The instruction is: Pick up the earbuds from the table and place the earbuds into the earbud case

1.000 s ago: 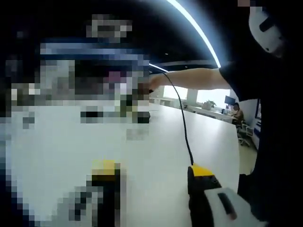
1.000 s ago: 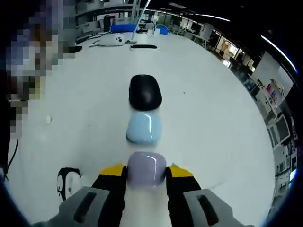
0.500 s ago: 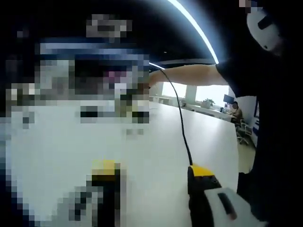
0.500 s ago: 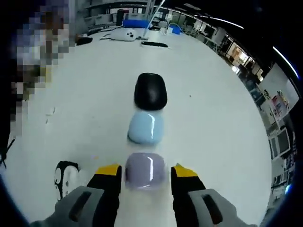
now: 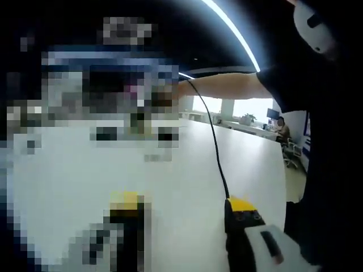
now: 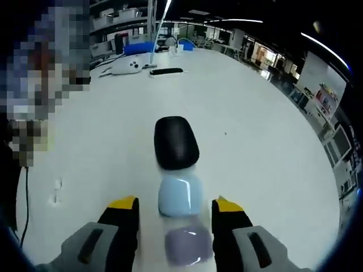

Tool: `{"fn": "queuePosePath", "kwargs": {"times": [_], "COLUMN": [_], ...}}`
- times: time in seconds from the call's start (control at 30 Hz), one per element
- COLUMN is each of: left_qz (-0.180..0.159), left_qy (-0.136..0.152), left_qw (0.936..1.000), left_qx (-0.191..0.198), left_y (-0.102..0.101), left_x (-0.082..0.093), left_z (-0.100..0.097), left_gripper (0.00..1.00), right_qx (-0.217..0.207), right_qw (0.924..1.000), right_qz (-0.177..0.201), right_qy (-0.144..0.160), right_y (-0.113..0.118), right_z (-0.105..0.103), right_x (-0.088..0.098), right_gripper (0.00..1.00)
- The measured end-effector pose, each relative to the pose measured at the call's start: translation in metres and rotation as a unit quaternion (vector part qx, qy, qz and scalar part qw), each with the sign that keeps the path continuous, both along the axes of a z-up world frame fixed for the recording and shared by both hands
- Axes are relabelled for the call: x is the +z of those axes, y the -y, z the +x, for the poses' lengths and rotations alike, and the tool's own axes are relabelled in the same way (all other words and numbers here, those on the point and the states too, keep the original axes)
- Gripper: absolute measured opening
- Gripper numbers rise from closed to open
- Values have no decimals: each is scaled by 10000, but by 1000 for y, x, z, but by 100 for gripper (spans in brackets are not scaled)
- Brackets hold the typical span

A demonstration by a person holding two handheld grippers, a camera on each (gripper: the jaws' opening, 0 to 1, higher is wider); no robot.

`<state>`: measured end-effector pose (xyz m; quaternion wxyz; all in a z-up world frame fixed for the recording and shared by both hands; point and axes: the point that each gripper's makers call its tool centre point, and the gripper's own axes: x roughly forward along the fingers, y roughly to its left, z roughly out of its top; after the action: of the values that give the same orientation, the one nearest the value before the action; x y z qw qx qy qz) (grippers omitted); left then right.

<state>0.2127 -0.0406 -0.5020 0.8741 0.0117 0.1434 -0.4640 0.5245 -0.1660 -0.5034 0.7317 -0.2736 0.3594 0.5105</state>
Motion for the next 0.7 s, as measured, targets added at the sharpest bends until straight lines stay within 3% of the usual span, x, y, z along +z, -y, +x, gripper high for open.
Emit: {"fn": "queuePosePath", "kwargs": {"times": [0.13, 0.3, 0.7], "left_qz": [-14, -16, -30], "left_qy": [3, 10, 1], "left_qw": [10000, 10000, 9999], "left_qx": [-15, -84, -154], "left_y": [0, 1, 1], "left_x": [0, 0, 0], "left_z": [0, -3, -5], "left_gripper": [58, 58, 57], "right_qx": [82, 193, 977], "right_qw": [9998, 9991, 9928], "right_qz": [-161, -350, -600], "right_qy": [73, 107, 336], "right_y": [-1, 2, 5], "right_z": [3, 4, 8], "right_x": [-3, -7, -8], "right_gripper": [38, 32, 32]}}
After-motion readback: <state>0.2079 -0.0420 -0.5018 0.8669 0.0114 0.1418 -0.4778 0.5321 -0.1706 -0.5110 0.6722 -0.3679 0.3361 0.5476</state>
